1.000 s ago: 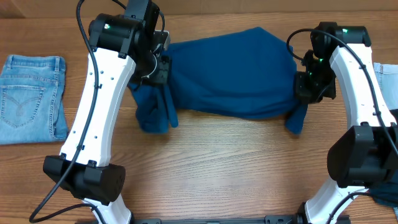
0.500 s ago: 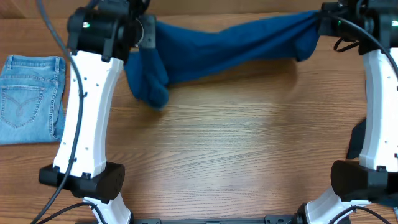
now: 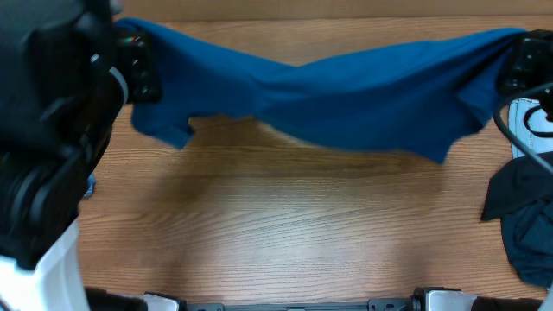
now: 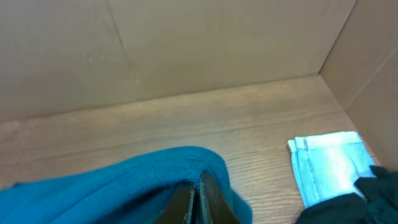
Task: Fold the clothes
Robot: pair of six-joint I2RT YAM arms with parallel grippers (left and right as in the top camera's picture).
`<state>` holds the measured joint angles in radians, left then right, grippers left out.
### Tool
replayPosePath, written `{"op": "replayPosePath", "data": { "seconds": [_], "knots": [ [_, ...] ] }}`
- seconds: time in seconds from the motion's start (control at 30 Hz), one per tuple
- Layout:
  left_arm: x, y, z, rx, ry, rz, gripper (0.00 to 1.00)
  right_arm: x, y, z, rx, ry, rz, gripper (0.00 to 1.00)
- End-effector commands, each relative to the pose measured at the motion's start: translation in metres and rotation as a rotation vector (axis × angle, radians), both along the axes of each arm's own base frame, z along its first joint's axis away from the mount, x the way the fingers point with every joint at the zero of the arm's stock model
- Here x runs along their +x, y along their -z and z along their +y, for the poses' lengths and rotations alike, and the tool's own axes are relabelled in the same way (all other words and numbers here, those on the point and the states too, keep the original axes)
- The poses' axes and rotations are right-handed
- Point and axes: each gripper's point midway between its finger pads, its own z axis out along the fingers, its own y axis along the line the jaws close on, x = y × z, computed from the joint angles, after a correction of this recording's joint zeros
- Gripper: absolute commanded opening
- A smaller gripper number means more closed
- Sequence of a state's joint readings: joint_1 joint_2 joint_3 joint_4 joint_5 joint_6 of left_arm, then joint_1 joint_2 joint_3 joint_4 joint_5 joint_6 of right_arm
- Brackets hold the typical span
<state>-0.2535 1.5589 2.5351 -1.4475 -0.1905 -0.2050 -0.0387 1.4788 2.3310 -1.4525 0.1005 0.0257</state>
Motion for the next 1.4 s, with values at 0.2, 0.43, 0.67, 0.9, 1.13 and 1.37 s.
{"op": "replayPosePath", "data": {
  "seconds": [0.2, 0.43, 0.67, 0.9, 1.13, 1.37],
  "knots": [
    [0.086, 0.056, -0.017, 0.033, -0.012, 0.129, 0.04, 0.127, 0.115, -0.003, -0.067, -0.083, 0.279, 0.04],
    [0.243, 0.125, -0.008, -0.002, -0.035, 0.048, 0.04, 0.249, 0.171, 0.015, -0.015, -0.177, 0.139, 0.04],
    [0.212, -0.041, 0.035, -0.044, -0.089, -0.436, 0.04, 0.222, 0.015, 0.011, -0.050, -0.150, -0.215, 0.04],
    [0.155, 0.095, -0.011, -0.139, 0.140, 0.188, 0.04, 0.150, 0.140, -0.007, -0.063, -0.073, 0.384, 0.04],
    [0.107, 0.227, -0.036, -0.159, 0.201, 0.773, 0.04, 0.092, 0.262, 0.000, 0.019, -0.079, 0.880, 0.04],
    [0.081, 0.304, -0.040, -0.137, 0.188, 1.056, 0.04, 0.033, 0.347, -0.005, 0.096, -0.005, 1.214, 0.04]
  ]
}}
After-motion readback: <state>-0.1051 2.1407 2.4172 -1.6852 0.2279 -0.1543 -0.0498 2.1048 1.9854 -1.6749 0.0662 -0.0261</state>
